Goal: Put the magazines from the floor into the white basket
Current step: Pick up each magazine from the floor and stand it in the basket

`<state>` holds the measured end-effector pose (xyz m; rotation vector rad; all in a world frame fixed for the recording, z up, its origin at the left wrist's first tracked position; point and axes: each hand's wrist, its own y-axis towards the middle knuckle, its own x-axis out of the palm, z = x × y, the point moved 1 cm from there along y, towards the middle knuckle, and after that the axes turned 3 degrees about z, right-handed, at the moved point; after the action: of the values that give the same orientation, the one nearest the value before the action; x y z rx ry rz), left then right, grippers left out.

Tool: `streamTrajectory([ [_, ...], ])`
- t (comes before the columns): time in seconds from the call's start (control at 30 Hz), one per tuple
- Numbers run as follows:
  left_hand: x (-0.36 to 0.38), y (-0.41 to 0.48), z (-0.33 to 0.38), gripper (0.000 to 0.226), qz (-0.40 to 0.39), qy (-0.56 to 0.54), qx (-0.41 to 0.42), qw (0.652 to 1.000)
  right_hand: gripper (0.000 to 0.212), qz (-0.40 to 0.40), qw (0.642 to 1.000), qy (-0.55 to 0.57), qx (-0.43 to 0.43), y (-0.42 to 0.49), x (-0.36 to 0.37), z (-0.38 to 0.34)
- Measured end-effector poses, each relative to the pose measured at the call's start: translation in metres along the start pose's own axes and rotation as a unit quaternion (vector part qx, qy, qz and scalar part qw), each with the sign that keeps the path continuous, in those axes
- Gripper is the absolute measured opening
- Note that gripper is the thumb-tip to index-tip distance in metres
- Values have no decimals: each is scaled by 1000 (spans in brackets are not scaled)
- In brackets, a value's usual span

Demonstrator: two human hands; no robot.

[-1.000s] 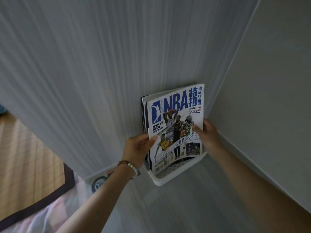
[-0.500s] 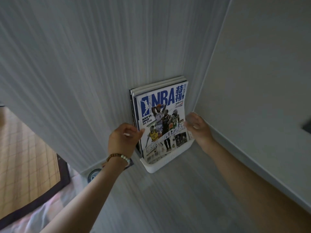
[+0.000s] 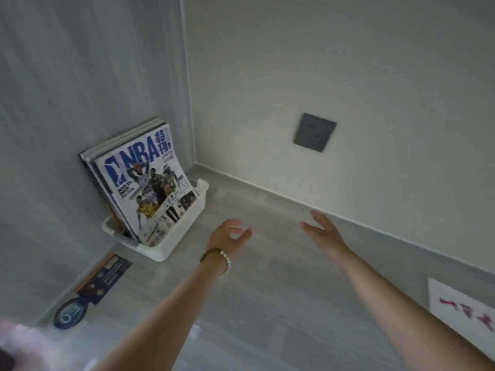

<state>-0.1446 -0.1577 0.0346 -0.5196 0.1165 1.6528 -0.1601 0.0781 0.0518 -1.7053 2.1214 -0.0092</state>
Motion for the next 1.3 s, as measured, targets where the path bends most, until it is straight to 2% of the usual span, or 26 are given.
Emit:
streamTrajectory([
  [0.13, 79, -30, 19, 54, -130, 7, -4, 991, 59, 93, 994, 17, 59, -60, -110, 57],
  [0.3, 180, -83, 43, 58, -233, 42, -12, 972, 61, 234, 966, 10, 114, -137, -223, 125],
  [0.37, 219, -108, 47, 57, -263, 43, -28, 963, 63, 249, 957, 27, 147, -163, -261, 152],
  [0.47, 272, -143, 49, 59, -298, 63, -35, 952, 54, 260, 945, 57, 189, -193, -309, 190],
  [0.53, 303, -162, 49, 61, -311, 73, -45, 946, 50, 303, 932, 38, 193, -203, -335, 214],
  [0.6, 333, -178, 48, 63, -318, 83, -60, 943, 56, 324, 925, 21, 196, -207, -356, 235],
  [0.77, 397, -207, 41, 67, -297, 128, -71, 944, 68, 288, 925, 74, 237, -201, -395, 283],
  [0.9, 431, -212, 44, 58, -259, 139, -74, 953, 59, 238, 927, 128, 260, -185, -409, 301],
  [1.03, 442, -215, 49, 28, -251, 102, -84, 959, 49, 232, 932, 90, 265, -172, -413, 304],
  [1.13, 439, -221, 58, 36, -286, 107, -35, 951, 33, 178, 942, 95, 268, -167, -407, 299],
  [1.2, 432, -223, 64, 38, -290, 72, -11, 954, 21, 164, 954, 32, 247, -164, -400, 295],
  [1.3, 407, -217, 73, 36, -278, 32, 9, 960, 18, 153, 962, -9, 227, -158, -390, 286],
])
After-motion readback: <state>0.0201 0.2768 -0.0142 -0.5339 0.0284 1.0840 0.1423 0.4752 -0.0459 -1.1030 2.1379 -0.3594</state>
